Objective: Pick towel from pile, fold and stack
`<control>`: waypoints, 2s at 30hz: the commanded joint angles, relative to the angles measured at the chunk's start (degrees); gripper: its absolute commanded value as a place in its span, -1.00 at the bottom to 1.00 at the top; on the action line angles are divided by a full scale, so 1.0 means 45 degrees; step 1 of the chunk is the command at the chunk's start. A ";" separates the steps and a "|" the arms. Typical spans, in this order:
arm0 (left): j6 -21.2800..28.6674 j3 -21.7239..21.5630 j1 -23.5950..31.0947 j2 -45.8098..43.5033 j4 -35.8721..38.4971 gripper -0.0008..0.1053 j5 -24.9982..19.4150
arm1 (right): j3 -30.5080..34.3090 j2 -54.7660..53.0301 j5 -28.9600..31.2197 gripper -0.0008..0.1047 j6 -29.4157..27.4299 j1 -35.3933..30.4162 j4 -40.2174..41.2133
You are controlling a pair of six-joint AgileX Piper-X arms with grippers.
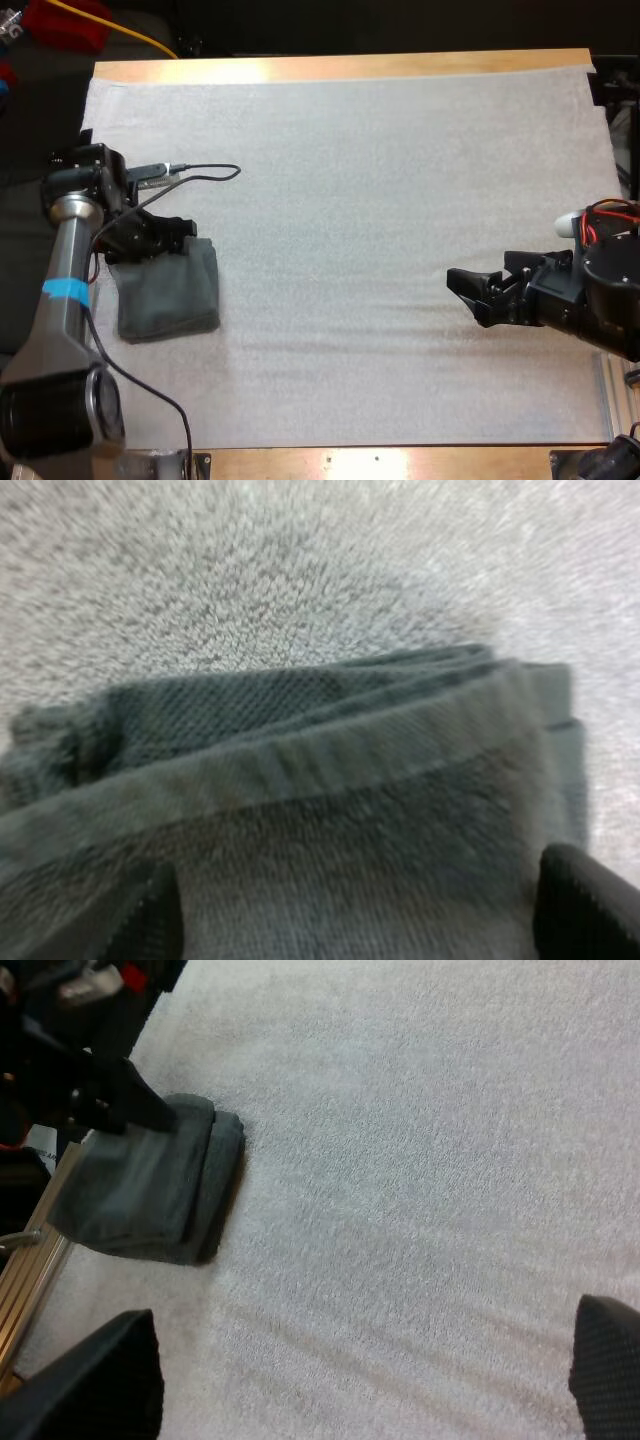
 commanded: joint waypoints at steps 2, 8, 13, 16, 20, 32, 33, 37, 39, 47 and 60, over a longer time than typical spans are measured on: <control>-0.0117 -0.0062 -0.0057 0.0404 -0.0046 0.30 -0.0127 | -0.0091 -0.0060 -0.0005 0.54 0.0039 -0.0020 -0.0003; -0.0117 -0.0062 -0.0057 0.1287 -0.0070 0.30 -0.0124 | -0.0091 -0.0060 -0.0005 0.54 0.0063 -0.0020 -0.0003; -0.0009 -0.0160 -0.0057 0.1364 0.0054 0.30 -0.0100 | -0.0091 -0.0060 -0.0005 0.54 0.0314 -0.0020 -0.0003; 0.0209 -0.0616 -0.0057 0.1262 0.0755 0.30 -0.0100 | -0.0091 -0.0060 -0.0005 0.54 0.0318 -0.0020 -0.0003; 0.0322 -0.1177 -0.0057 0.0751 0.1408 0.30 -0.0332 | -0.0091 -0.0060 -0.0005 0.54 0.0318 -0.0020 -0.0003; 0.0359 -0.1292 -0.0057 -0.1568 0.3239 0.30 -0.1410 | -0.0091 -0.0060 -0.0005 0.54 0.0260 -0.0020 -0.0003; 0.0359 -0.1292 -0.0057 -0.1647 0.3416 0.30 -0.1452 | -0.0091 -0.0060 -0.0005 0.54 0.0244 -0.0020 -0.0003; 0.0359 -0.1051 -0.0057 -0.1766 0.4181 0.30 -0.1454 | -0.0091 -0.0060 -0.0005 0.54 0.0246 -0.0020 -0.0003; 0.0359 -0.0678 -0.0057 -0.1818 0.4272 0.30 -0.1454 | -0.0091 -0.0060 -0.0005 0.54 0.0246 -0.0020 -0.0003; 0.0359 0.1888 -0.0057 -0.1831 0.3052 0.30 -0.0443 | -0.0091 -0.0060 -0.0005 0.54 0.0246 -0.0020 -0.0003; 0.0336 0.3377 -0.0057 -0.1831 0.1015 0.30 0.0366 | -0.0091 -0.0060 -0.0005 0.54 0.0246 -0.0020 -0.0003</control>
